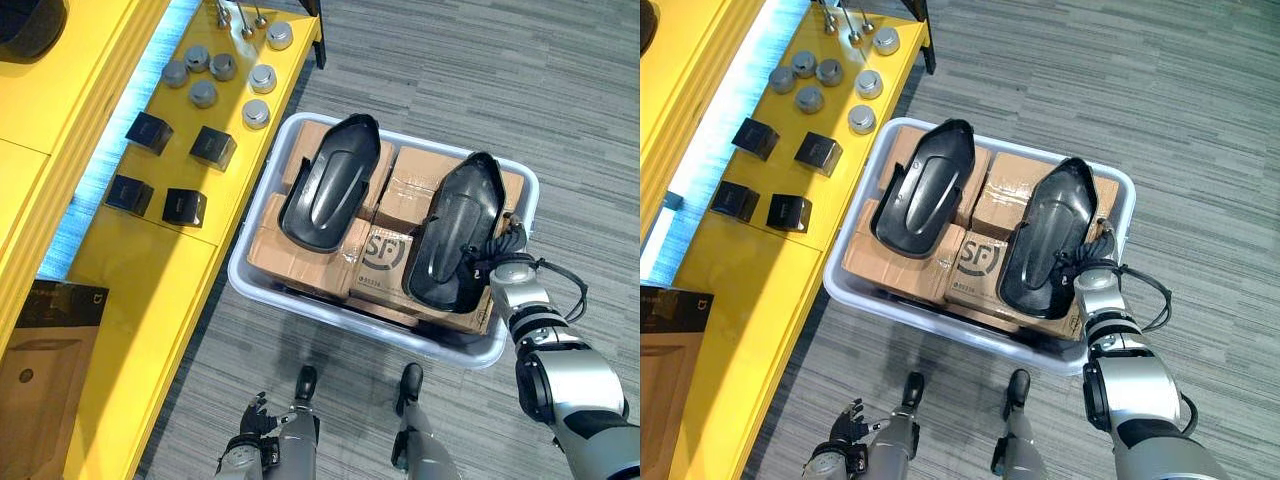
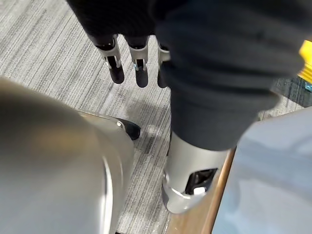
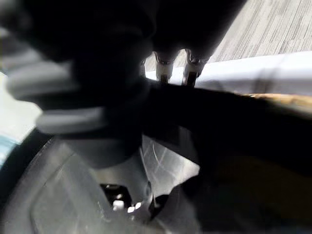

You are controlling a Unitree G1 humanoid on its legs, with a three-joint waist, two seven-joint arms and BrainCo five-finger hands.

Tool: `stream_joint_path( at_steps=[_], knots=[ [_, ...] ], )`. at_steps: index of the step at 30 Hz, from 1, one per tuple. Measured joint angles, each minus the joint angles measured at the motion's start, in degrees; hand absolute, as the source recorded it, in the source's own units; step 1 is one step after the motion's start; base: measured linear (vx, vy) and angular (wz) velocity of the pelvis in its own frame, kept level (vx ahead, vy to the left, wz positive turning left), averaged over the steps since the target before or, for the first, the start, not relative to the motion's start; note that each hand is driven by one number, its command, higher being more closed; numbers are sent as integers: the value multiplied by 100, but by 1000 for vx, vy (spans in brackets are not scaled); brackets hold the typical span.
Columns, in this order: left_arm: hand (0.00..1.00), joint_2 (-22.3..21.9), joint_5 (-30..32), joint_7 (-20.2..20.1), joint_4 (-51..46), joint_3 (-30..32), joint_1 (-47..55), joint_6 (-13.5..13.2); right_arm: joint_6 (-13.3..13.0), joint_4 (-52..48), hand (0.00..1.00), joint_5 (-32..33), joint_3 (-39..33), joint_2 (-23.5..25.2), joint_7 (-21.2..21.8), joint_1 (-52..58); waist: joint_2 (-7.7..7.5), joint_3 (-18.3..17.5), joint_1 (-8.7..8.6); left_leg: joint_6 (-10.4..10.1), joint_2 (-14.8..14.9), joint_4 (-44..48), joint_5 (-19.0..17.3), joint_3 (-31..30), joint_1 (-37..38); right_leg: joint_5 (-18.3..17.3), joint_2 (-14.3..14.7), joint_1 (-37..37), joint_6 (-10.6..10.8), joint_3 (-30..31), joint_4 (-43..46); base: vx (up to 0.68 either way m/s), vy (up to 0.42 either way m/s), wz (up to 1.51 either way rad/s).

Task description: Walk over and take plastic housings, then place them on the shelf

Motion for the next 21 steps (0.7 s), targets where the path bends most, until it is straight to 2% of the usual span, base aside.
stream_joint_path(
  at_steps=[3,5,7,11,12,14,15,18,21],
  knots=[
    [0,0,0,-12,113,-4,-103,26,89,261,100,-138,12,-43,117,-205,-5,3,-10,-10,17,-8,-7,-13,40,8,23,22,-9,14,4,-15,-6,-2],
    [0,-12,2,24,75,-50,-93,69,348,416,100,-956,-36,73,151,-356,-7,14,-5,-11,46,-129,-1,50,282,9,46,163,-11,75,-17,9,-19,-16],
    [0,-21,-2,51,-250,-157,25,68,464,420,100,-1282,-53,137,178,-364,-5,13,-7,-9,54,-189,6,54,467,11,58,342,-13,74,-80,28,-14,-9],
    [0,-62,-141,61,-2010,-225,487,26,559,300,100,-1716,-97,173,178,-365,-5,14,-70,-13,28,-380,91,42,717,11,23,574,-13,38,-173,26,2,6],
    [0,-62,-208,72,-2699,-224,692,-11,620,189,100,-1883,-95,188,180,-337,-5,14,-76,-10,27,-434,121,35,835,11,20,695,-13,24,-210,50,-11,9],
    [0,-72,-253,87,-3682,-221,991,-27,635,-305,100,-2138,-91,187,173,-144,-3,10,-90,-8,25,-497,141,19,1031,10,16,903,-13,-41,-274,47,-17,10],
    [0,-75,-278,87,-4400,-218,1200,-47,635,-793,100,-2323,-73,188,160,-16,5,-16,-155,-5,23,-513,143,-6,1101,9,11,1000,-12,-106,-285,23,-12,10],
    [0,-72,-352,59,-5211,-210,1360,-53,635,-1500,100,-2602,89,181,134,178,6,-78,-208,7,13,-555,162,-8,1202,8,-1,1088,-11,-120,-297,16,-3,4],
    [0,-72,-520,-12,-5871,-216,1440,-43,628,-2133,100,-3005,366,249,153,702,4,-418,-229,2,15,-715,233,-31,1366,4,-5,1251,-8,-180,-385,20,-20,8]
  ],
)
